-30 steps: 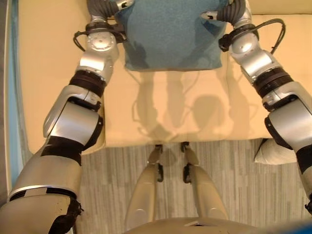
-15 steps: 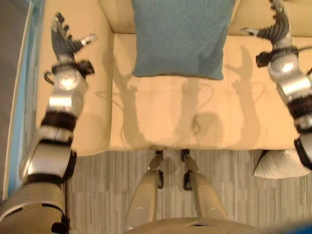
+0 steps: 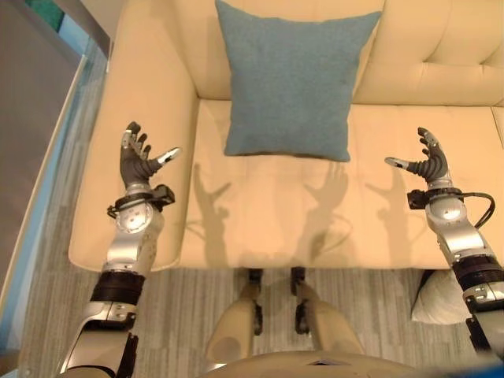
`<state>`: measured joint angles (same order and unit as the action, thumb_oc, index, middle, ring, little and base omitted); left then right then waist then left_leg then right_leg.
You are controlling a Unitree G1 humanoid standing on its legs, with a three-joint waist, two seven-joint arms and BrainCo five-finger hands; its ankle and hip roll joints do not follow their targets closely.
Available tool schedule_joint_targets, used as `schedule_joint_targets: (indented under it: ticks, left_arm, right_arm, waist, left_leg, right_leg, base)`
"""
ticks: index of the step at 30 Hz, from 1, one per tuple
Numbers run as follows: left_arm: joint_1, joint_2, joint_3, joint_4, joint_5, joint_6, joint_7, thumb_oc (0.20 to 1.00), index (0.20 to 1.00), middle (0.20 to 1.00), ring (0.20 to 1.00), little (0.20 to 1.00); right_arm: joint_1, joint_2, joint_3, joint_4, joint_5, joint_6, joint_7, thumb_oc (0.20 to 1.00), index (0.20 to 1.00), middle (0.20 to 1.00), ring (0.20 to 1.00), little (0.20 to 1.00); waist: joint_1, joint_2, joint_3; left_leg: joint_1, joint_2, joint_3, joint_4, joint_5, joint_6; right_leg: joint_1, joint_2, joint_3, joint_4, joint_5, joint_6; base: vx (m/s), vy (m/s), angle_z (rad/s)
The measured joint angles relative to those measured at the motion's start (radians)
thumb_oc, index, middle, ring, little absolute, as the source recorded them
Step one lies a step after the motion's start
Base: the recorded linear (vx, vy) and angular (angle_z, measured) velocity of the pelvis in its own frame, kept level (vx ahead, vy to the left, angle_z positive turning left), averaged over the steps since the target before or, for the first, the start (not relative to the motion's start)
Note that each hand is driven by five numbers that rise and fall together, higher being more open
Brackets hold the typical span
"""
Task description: Pick up all the scattered cushions and arrange them neatly on the sofa.
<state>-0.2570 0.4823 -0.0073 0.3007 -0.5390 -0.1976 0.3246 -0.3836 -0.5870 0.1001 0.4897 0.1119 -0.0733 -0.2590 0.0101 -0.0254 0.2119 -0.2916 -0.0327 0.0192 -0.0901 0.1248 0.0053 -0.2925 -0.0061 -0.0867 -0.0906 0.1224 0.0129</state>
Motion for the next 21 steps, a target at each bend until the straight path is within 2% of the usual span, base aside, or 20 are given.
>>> schedule_joint_targets:
  ticks: [4, 6, 7, 8, 9, 10, 11, 12, 14, 16, 17, 20, 21]
  left_arm:
    - [0.009, 0.001, -0.004, 0.003, 0.017, 0.006, -0.015, 1.000, 1.000, 1.000, 1.000, 1.000]
    - [0.124, -0.137, 0.044, 0.221, 0.138, -0.007, -0.086, 1.000, 1.000, 1.000, 1.000, 1.000]
    - [0.153, -0.184, 0.017, 0.561, 0.259, -0.024, -0.116, 1.000, 1.000, 1.000, 1.000, 1.000]
    - [0.247, -0.240, -0.042, 0.951, 0.346, 0.151, -0.137, 1.000, 1.000, 1.000, 1.000, 1.000]
    - [0.380, -0.261, -0.063, 0.964, 0.378, 0.195, -0.148, 1.000, 1.000, 1.000, 1.000, 1.000]
    - [0.433, -0.263, -0.072, 0.986, 0.414, 0.204, -0.155, 1.000, 1.000, 1.000, 1.000, 1.000]
    - [0.446, -0.249, -0.072, 0.975, 0.433, 0.204, -0.155, 1.000, 1.000, 1.000, 1.000, 1.000]
    - [0.442, -0.238, -0.072, 0.973, 0.446, 0.203, -0.155, 1.000, 1.000, 1.000, 1.000, 1.000]
    - [0.402, -0.199, -0.073, 0.925, 0.455, 0.185, -0.154, 1.000, 1.000, 1.000, 1.000, 1.000]
    - [0.339, -0.180, -0.074, 0.895, 0.455, 0.170, -0.154, 1.000, 1.000, 1.000, 1.000, 1.000]
    - [0.308, -0.176, -0.075, 0.893, 0.456, 0.165, -0.154, 1.000, 1.000, 1.000, 1.000, 1.000]
    - [0.255, -0.179, -0.088, 0.890, 0.474, 0.162, -0.155, 1.000, 1.000, 1.000, 1.000, 1.000]
    - [0.229, -0.179, -0.107, 0.893, 0.476, 0.164, -0.157, 1.000, 1.000, 1.000, 1.000, 1.000]
  right_arm:
    - [-0.002, -0.006, 0.004, 0.009, -0.004, 0.000, 0.012, 1.000, 1.000, 1.000, 1.000, 1.000]
    - [0.133, 0.141, -0.006, 0.114, -0.087, -0.034, 0.023, 1.000, 1.000, 1.000, 1.000, 1.000]
    - [0.174, 0.227, 0.003, 0.384, -0.168, -0.077, 0.046, 1.000, 1.000, 1.000, 1.000, 1.000]
    - [0.285, 0.274, 0.138, 0.661, -0.222, 0.033, 0.105, 1.000, 1.000, 1.000, 1.000, 1.000]
    - [0.387, 0.266, 0.149, 0.671, -0.237, 0.047, 0.113, 1.000, 1.000, 1.000, 1.000, 1.000]
    - [0.420, 0.258, 0.142, 0.736, -0.247, 0.047, 0.107, 1.000, 1.000, 1.000, 1.000, 1.000]
    - [0.422, 0.250, 0.131, 0.750, -0.255, 0.046, 0.105, 1.000, 1.000, 1.000, 1.000, 1.000]
    - [0.422, 0.248, 0.118, 0.753, -0.255, 0.045, 0.102, 1.000, 1.000, 1.000, 1.000, 1.000]
    - [0.412, 0.236, 0.104, 0.748, -0.255, 0.043, 0.095, 1.000, 1.000, 1.000, 1.000, 1.000]
    - [0.407, 0.229, 0.104, 0.753, -0.255, 0.043, 0.091, 1.000, 1.000, 1.000, 1.000, 1.000]
    - [0.402, 0.229, 0.104, 0.748, -0.254, 0.043, 0.090, 1.000, 1.000, 1.000, 1.000, 1.000]
    - [0.392, 0.225, 0.102, 0.747, -0.251, 0.043, 0.086, 1.000, 1.000, 1.000, 1.000, 1.000]
    - [0.380, 0.223, 0.102, 0.752, -0.249, 0.044, 0.085, 1.000, 1.000, 1.000, 1.000, 1.000]
  waist:
    - [0.004, 0.011, -0.004]
    - [0.006, 0.026, -0.010]
    - [0.007, 0.035, -0.015]
    - [0.007, 0.032, -0.085]
    - [0.004, 0.042, -0.152]
    - [0.007, 0.043, -0.163]
    - [0.010, 0.033, -0.160]
    - [0.007, 0.027, -0.162]
    - [0.003, 0.010, -0.164]
    - [0.000, 0.008, -0.157]
    - [-0.003, -0.011, -0.155]
    - [-0.019, -0.020, -0.150]
    - [-0.022, -0.029, -0.127]
  left_leg:
    - [0.000, 0.001, -0.002, 0.000, 0.002, 0.003]
    - [0.087, 0.009, 0.004, 0.038, -0.007, -0.010]
    - [0.203, 0.019, 0.013, 0.042, -0.019, -0.028]
    - [0.311, 0.017, 0.022, 0.040, -0.054, -0.056]
    - [0.305, 0.020, 0.021, 0.048, -0.121, -0.064]
    - [0.306, 0.022, 0.023, 0.030, -0.122, -0.024]
    - [0.298, 0.027, 0.020, 0.019, -0.100, -0.035]
    - [0.290, 0.030, 0.019, 0.024, -0.096, -0.033]
    - [0.270, 0.040, -0.005, 0.047, -0.091, -0.040]
    - [0.257, 0.051, -0.026, 0.048, -0.089, -0.056]
    - [0.248, 0.056, -0.025, 0.055, -0.096, -0.061]
    - [0.210, 0.067, -0.019, 0.070, -0.105, -0.073]
    - [0.195, 0.065, -0.021, 0.113, -0.111, -0.081]
  right_leg:
    - [0.001, 0.000, -0.004, 0.000, -0.001, 0.001]
    - [0.098, 0.002, -0.014, 0.020, -0.005, 0.005]
    - [0.201, 0.006, -0.034, 0.040, -0.023, 0.041]
    - [0.303, 0.003, -0.034, 0.053, -0.068, 0.057]
    - [0.290, 0.003, -0.033, 0.073, -0.131, 0.058]
    - [0.285, 0.011, -0.037, 0.054, -0.151, 0.006]
    - [0.285, 0.016, -0.038, 0.039, -0.130, -0.003]
    - [0.288, 0.021, -0.039, 0.029, -0.116, -0.017]
    - [0.296, 0.032, -0.060, 0.020, -0.106, -0.026]
    - [0.295, 0.045, -0.069, 0.018, -0.106, -0.027]
    - [0.294, 0.046, -0.078, 0.014, -0.107, -0.029]
    - [0.262, 0.049, -0.094, 0.024, -0.108, -0.029]
    - [0.254, 0.041, -0.097, 0.028, -0.104, -0.035]
  base:
    - [-0.01, -0.114, 0.03]
    - [-0.13, -0.305, 0.00]
    - [-0.09, -0.101, -0.10]
    - [-0.07, -0.083, -0.09]
    - [-0.10, -0.114, 0.03]
    - [-0.09, -0.094, 0.04]
    - [-0.11, -0.109, 0.05]
    - [-0.18, -0.139, 0.09]
    - [-0.21, -0.134, 0.25]
    - [-0.17, -0.079, 0.31]
    - [-0.08, -0.037, 0.31]
    - [-0.17, -0.026, 0.25]
    - [-0.16, 0.023, -0.06]
